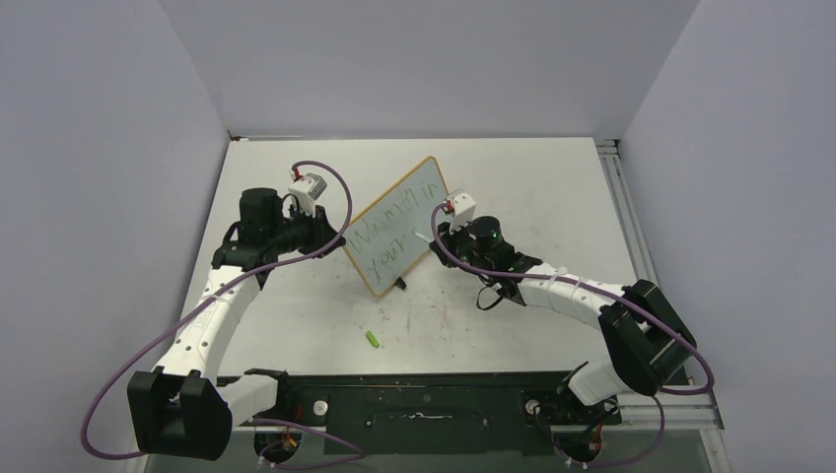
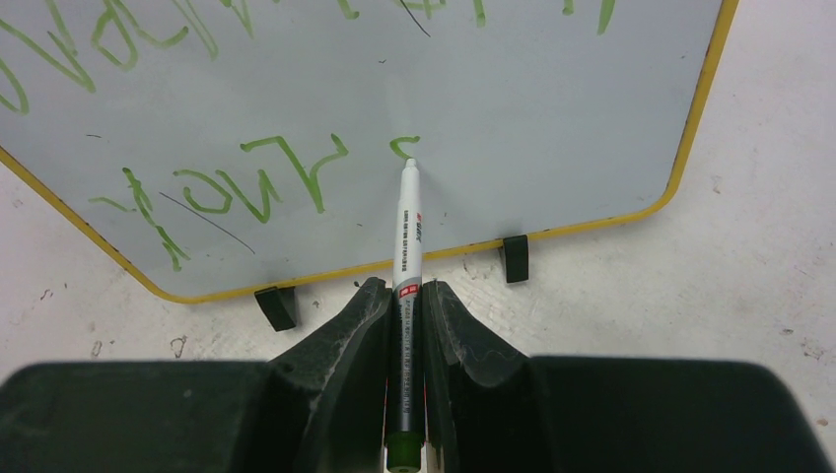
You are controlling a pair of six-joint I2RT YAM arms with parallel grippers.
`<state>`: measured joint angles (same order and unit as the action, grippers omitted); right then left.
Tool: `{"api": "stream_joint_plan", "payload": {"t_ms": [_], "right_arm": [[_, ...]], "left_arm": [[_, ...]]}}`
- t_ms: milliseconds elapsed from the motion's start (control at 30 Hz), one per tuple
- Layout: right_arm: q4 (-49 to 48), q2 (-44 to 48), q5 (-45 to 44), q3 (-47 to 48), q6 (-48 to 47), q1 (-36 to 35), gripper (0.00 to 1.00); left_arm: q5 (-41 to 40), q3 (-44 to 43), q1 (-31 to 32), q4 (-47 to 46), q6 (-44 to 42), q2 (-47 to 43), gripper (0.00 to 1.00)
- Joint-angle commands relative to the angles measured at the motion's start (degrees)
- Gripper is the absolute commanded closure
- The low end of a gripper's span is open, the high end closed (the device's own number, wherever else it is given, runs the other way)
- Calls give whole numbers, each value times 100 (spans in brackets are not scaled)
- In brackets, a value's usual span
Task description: Write a sentence on the whiteboard
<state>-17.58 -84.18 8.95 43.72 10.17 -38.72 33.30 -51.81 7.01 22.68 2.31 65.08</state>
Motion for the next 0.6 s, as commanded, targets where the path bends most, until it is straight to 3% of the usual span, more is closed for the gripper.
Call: {"api": "stream_joint_plan", "payload": {"t_ms": [0, 567], "right_arm": [[-137, -21, -245, 31, -10, -33, 95], [-31, -84, -317, 4, 3, -77, 95]], "left_arm": [[-113, -110, -24, 275, -189, 83, 100], [-96, -111, -24, 268, -195, 78, 100]]}}
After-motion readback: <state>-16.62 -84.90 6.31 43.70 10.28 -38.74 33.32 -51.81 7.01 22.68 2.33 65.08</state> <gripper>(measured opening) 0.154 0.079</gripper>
